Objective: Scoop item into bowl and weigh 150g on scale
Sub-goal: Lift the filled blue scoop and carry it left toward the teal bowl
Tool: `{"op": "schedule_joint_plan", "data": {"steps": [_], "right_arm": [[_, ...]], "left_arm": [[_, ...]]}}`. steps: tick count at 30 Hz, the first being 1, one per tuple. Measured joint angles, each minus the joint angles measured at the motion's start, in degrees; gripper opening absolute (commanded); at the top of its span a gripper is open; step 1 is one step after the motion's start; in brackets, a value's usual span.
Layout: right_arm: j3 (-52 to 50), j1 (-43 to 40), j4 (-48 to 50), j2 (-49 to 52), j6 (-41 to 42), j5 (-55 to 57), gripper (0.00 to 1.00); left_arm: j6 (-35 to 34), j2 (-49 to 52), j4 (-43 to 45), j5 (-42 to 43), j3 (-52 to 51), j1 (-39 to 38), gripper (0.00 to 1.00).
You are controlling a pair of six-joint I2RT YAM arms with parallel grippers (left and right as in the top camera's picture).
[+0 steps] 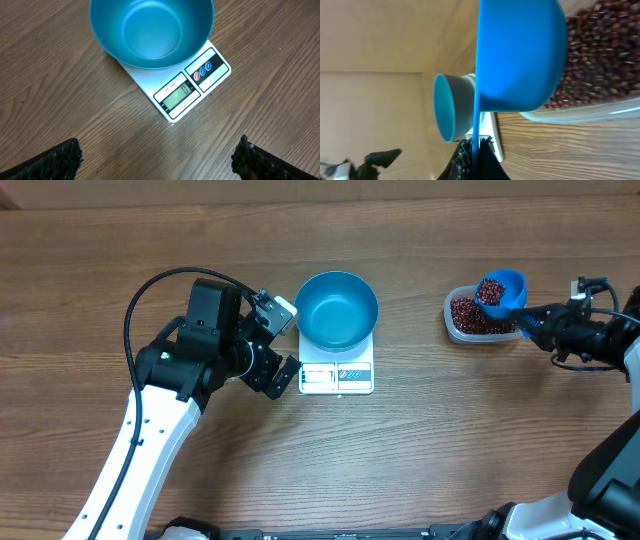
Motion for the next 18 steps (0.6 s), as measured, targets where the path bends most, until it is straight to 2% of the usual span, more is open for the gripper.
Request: {"op": "schedule_joint_plan", "data": {"steps": [8, 18], "right_arm": [[0.0, 0.13, 0.48, 0.0, -0.17, -10.01, 0.04], [0.0, 6.16, 0.42, 0.0, -0.15, -12.39, 0.04]], "left_arm": [[0.0, 0.0, 0.0, 0.0, 0.0, 0.0, 1.0], [0.0, 0.0, 0.0, -0.02, 0.0, 0.0, 1.0]]}}
